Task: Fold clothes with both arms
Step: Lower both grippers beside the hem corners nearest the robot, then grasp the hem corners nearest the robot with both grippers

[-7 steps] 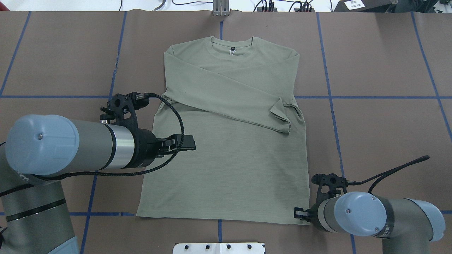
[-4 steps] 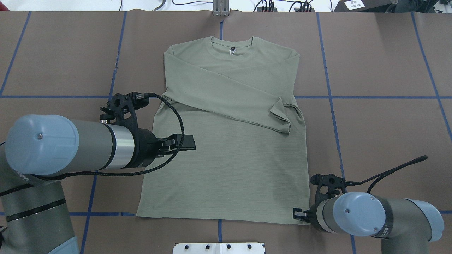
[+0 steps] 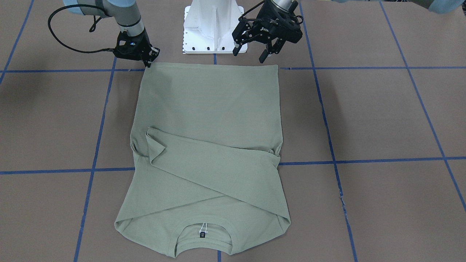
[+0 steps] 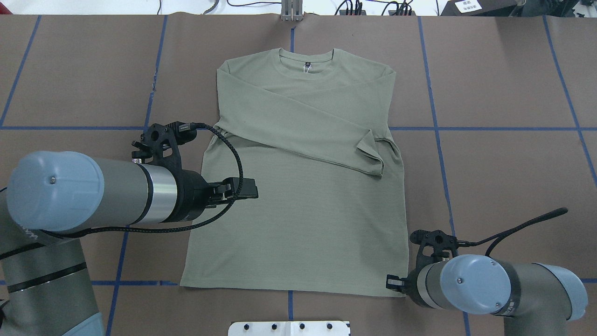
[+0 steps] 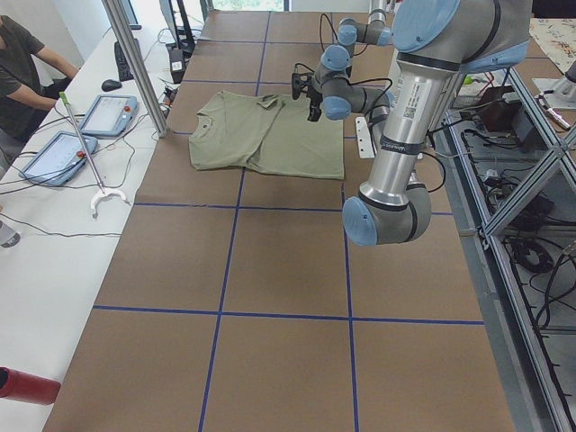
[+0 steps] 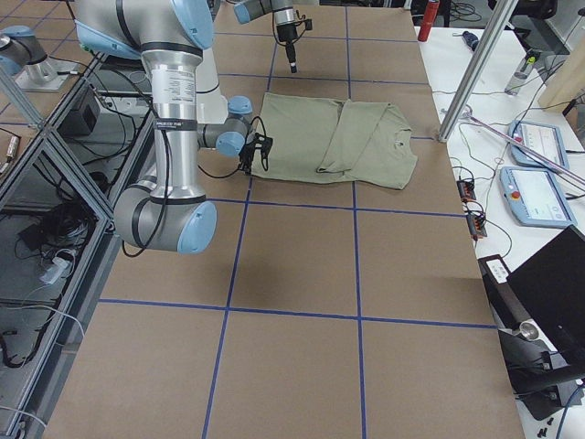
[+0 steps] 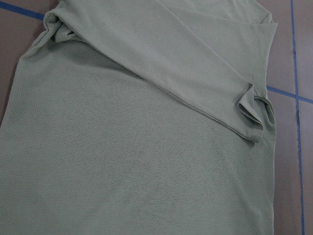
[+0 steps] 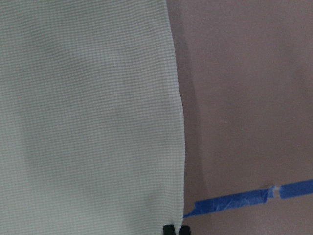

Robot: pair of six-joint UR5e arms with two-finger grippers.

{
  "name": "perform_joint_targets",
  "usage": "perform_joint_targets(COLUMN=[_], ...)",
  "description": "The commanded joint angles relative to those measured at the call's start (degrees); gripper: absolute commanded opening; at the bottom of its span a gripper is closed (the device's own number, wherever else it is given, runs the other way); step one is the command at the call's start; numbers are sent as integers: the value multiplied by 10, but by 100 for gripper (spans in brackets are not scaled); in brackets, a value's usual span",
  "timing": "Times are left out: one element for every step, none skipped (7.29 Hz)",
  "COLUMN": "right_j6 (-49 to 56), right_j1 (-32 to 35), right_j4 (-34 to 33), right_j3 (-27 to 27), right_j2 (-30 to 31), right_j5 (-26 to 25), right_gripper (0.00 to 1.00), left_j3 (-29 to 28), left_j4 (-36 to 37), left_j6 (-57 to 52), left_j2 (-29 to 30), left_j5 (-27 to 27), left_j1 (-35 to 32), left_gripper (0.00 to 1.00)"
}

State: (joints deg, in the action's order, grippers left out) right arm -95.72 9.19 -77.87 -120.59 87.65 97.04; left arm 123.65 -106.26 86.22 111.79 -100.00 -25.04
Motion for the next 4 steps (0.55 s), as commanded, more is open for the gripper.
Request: perform_joint_targets(right_j6=[-7, -24, -38, -36], right_j1=[3, 6, 6, 7], right_j4=[0, 0, 1, 1], right_j3=[-45, -53, -54, -54], right_j2=[5, 4, 2, 2], right_j5=[0, -6, -6, -4], right_gripper=[0, 0, 0, 0], left_j3=[-2, -4, -5, -4], left_j4=[1, 2, 3, 3], left_j6=[1, 24, 52, 86], left_j2=[-6, -24, -57, -81], left_j5=[1, 2, 17, 44], left_j1=[2, 27, 65, 103], left_gripper=[100, 100, 100, 100])
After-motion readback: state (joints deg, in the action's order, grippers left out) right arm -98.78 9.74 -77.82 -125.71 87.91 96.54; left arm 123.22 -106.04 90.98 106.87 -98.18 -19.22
